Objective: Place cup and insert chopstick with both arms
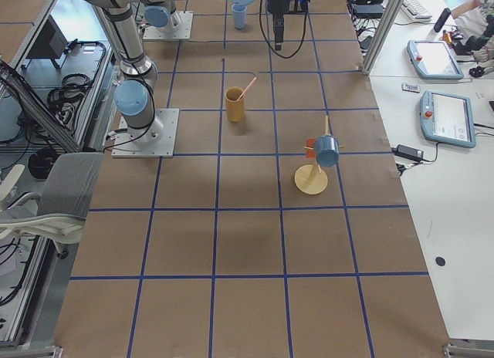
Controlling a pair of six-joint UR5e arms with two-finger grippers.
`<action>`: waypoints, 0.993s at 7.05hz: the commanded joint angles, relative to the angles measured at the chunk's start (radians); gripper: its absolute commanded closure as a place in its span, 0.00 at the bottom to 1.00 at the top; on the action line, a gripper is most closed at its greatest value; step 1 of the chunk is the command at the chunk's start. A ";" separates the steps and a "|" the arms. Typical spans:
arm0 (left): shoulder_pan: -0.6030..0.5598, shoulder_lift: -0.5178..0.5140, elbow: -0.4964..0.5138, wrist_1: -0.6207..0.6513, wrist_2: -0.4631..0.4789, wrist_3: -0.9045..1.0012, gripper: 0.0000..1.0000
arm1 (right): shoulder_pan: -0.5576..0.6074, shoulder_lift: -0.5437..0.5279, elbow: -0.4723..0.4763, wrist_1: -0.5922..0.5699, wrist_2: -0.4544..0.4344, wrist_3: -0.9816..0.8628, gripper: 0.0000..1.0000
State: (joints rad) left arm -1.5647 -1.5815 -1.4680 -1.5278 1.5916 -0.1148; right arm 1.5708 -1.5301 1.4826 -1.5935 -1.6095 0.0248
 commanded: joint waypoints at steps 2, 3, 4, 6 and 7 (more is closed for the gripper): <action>0.002 0.000 0.000 0.000 -0.002 0.001 0.00 | 0.000 -0.022 0.036 -0.008 -0.001 0.000 0.00; 0.002 0.000 0.000 0.000 -0.002 0.001 0.00 | 0.000 -0.022 0.036 -0.008 -0.001 0.000 0.00; 0.000 -0.002 0.000 -0.002 0.002 0.000 0.00 | 0.000 -0.022 0.036 -0.008 0.000 0.000 0.00; 0.000 -0.002 0.000 -0.006 0.004 0.000 0.00 | 0.000 -0.022 0.036 -0.006 0.000 0.000 0.00; 0.002 -0.002 0.000 -0.009 0.002 0.000 0.00 | 0.000 -0.022 0.036 -0.006 0.000 0.000 0.00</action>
